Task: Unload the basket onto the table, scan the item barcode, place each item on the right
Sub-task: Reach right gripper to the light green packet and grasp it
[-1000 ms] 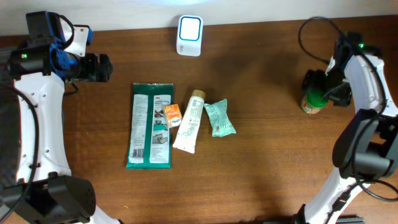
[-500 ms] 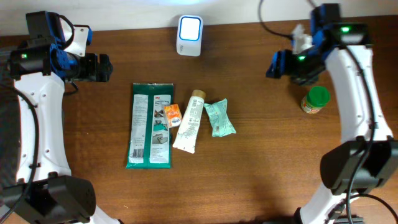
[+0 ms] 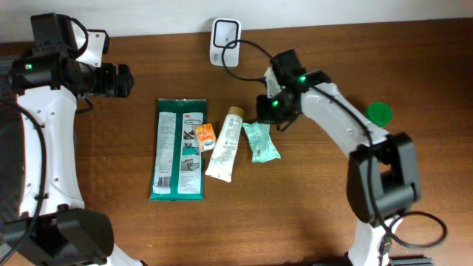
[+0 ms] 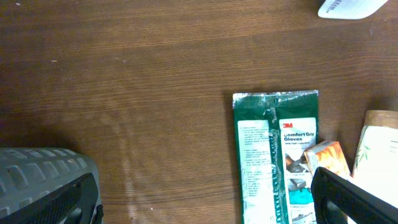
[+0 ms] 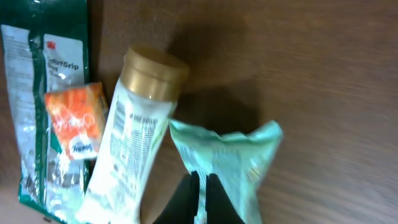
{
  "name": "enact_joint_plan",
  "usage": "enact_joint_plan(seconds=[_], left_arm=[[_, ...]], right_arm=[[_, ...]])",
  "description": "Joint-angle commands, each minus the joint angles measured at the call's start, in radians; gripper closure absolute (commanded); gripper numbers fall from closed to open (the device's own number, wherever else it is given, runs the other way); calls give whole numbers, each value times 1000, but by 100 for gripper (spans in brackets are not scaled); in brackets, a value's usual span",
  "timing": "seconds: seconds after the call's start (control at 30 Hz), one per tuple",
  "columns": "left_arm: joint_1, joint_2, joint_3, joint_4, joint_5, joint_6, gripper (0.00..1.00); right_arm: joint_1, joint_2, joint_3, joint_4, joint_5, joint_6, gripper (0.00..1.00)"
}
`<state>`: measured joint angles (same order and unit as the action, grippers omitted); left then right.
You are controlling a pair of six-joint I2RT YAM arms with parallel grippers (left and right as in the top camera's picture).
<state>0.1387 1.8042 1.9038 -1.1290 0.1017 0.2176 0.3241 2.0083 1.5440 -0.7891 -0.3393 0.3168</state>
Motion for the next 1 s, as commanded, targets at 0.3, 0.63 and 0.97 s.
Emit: enact_joint_plan(seconds=[0.3,0.63,0.97], left_arm=[[2,-21,6,1,11,13,1],[2,-21,6,1,11,13,1],[2,-21,6,1,11,13,1]], right_arm=[[-14,193,36,-40,-17,7,94],[16,171,302,-397,-42,-243,78],[14,273,288,-249,67,-190,77]])
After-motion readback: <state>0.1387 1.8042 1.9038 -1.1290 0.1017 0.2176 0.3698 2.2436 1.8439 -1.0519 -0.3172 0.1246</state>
